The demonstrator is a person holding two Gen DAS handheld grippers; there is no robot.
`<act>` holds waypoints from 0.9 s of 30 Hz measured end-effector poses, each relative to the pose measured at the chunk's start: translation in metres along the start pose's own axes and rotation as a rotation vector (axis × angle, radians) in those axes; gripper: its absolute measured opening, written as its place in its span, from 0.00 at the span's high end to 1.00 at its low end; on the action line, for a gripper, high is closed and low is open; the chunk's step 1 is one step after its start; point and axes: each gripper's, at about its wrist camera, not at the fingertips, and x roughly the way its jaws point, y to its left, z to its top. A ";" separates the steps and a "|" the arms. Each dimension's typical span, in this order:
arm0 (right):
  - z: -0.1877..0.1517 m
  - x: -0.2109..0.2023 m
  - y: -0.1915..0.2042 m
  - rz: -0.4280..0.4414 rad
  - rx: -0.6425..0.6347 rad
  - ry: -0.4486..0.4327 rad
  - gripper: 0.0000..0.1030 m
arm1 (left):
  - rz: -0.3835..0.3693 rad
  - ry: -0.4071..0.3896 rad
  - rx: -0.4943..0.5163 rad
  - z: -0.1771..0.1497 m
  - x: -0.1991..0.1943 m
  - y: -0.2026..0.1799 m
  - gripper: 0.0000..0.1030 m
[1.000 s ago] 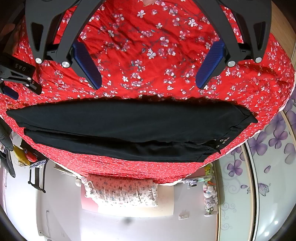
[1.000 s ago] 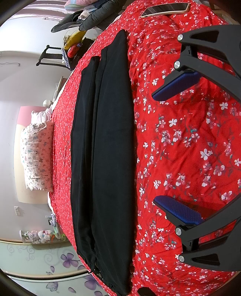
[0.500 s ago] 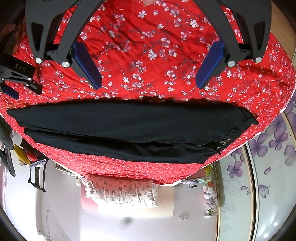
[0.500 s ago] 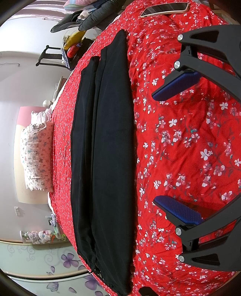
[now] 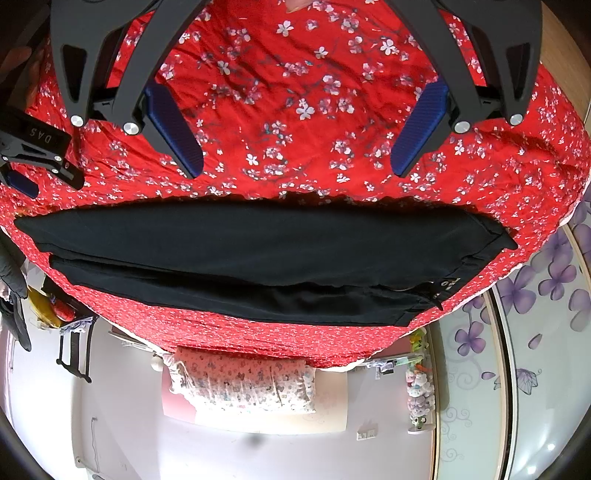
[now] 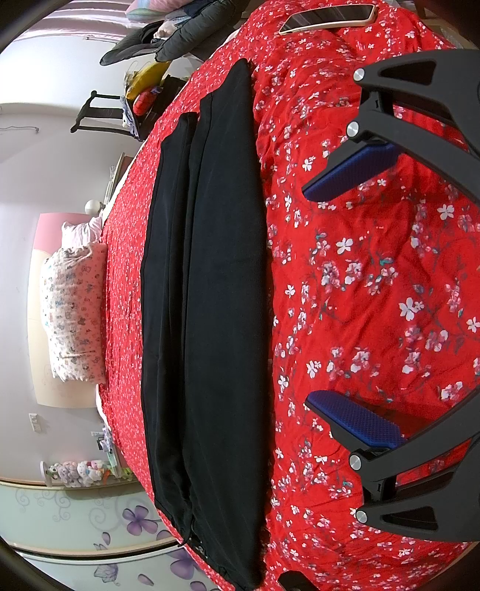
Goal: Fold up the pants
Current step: 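Move the right tool to the trouser hem and close it on the cuff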
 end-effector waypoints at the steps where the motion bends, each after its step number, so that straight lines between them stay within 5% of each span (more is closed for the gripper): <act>1: 0.000 0.000 0.000 0.000 0.000 0.000 0.01 | -0.001 0.001 -0.001 0.000 0.000 0.000 0.02; 15: 0.007 0.000 -0.033 0.116 0.150 0.027 0.01 | -0.059 0.050 -0.055 0.006 0.018 0.003 0.02; 21: 0.044 0.001 -0.072 0.269 0.213 -0.018 0.01 | -0.045 0.078 -0.090 0.017 0.033 0.011 0.02; 27: 0.111 0.047 -0.146 0.337 0.282 0.088 0.01 | -0.037 0.034 -0.133 0.034 0.045 0.017 0.02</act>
